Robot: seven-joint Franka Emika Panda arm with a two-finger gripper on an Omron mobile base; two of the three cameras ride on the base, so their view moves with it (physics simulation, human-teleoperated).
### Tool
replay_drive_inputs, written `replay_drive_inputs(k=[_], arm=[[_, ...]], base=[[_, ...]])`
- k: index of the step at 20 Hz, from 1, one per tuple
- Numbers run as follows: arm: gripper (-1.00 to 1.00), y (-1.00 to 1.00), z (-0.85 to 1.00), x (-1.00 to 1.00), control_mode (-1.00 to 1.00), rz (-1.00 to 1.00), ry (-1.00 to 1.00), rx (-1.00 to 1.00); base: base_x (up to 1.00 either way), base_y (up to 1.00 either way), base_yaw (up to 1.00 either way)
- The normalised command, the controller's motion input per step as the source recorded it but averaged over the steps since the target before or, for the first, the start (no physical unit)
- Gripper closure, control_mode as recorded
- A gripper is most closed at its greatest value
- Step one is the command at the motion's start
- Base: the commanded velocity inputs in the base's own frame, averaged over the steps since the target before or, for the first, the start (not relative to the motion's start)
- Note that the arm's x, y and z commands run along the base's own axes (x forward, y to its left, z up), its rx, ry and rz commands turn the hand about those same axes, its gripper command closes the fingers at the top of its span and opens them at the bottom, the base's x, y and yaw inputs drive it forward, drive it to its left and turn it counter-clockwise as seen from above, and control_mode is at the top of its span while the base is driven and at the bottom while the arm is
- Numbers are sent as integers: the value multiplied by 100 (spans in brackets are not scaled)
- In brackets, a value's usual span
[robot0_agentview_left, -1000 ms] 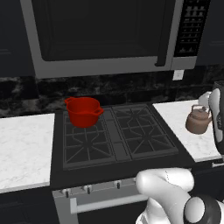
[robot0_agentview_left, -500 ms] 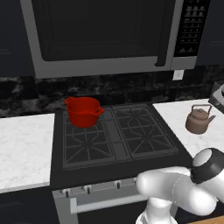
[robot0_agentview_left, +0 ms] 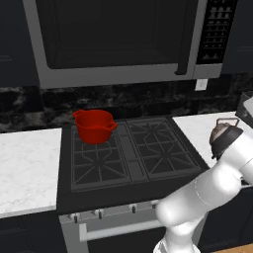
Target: Pick the kettle from the counter and place it on a stove burner. Then turn the burner on.
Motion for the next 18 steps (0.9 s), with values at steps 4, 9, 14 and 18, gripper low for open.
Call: replay_drive_inputs(k=[4, 9, 14, 18], arm=[[-100, 5, -38, 17, -100, -2, 3, 2], [-100, 3, -17, 15, -100, 0, 3, 0], [-100, 4, -23, 52, -100, -3, 0, 0], [-100, 7, -10, 48, -100, -5, 0, 0]], base=[[0, 0, 0], [0, 0, 0], [0, 0, 0], [0, 0, 0]])
